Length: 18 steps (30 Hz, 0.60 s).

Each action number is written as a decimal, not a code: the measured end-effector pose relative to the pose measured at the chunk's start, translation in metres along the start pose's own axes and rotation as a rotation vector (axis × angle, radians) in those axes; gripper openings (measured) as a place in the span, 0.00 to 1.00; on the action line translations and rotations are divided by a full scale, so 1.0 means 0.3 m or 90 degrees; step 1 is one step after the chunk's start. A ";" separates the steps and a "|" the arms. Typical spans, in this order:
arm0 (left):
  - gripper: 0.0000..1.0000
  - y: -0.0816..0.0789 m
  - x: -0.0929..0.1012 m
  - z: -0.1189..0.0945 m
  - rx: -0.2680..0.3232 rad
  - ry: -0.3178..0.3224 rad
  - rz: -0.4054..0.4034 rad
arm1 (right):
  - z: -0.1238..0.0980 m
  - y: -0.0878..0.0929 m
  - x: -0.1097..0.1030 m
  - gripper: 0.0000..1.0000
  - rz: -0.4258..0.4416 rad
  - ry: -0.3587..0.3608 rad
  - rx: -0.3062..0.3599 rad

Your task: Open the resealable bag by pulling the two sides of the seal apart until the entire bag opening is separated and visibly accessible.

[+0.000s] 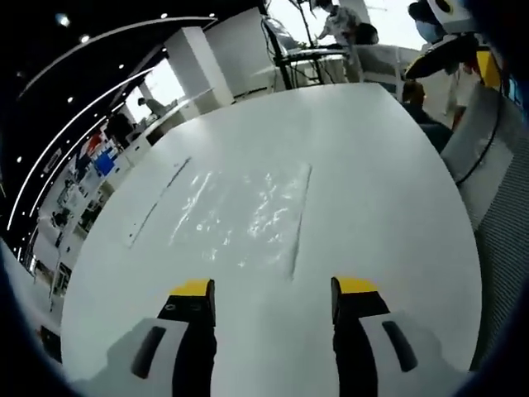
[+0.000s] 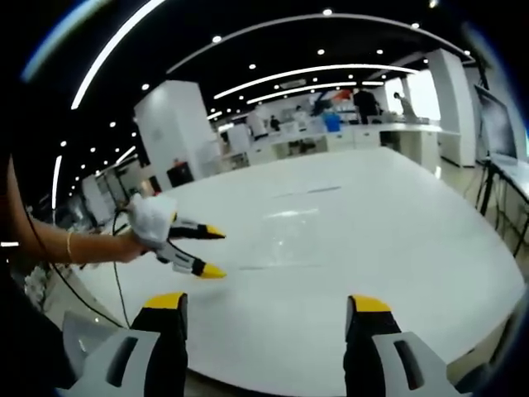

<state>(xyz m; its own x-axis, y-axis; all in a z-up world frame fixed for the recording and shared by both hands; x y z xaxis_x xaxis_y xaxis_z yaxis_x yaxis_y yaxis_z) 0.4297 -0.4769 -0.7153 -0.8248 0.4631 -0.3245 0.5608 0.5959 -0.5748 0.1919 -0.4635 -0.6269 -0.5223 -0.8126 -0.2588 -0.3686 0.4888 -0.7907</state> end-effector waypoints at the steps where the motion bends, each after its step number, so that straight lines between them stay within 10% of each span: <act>1: 0.53 -0.003 0.000 0.005 -0.003 -0.002 0.008 | 0.001 0.002 0.001 0.76 0.001 0.000 0.000; 18: 0.40 -0.040 -0.010 0.095 -0.013 -0.017 0.053 | 0.003 -0.009 0.022 0.74 0.008 0.006 0.002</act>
<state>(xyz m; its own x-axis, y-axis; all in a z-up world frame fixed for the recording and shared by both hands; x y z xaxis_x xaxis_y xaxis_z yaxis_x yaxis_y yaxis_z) 0.4234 -0.5042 -0.7288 -0.7766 0.4941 -0.3909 0.6288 0.5698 -0.5291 0.1901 -0.4706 -0.6268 -0.5341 -0.8031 -0.2641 -0.3587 0.4982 -0.7894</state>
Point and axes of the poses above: the point that each gripper's makers call its tool centre point, and the gripper's own axes: z roughly forward along the fingers, x roughly to its right, y roughly out of its underside, the point moved 3 cm from there along -z, roughly backward along the fingers, and after that the axes turned 6 degrees about -x, right-handed, at the moved point
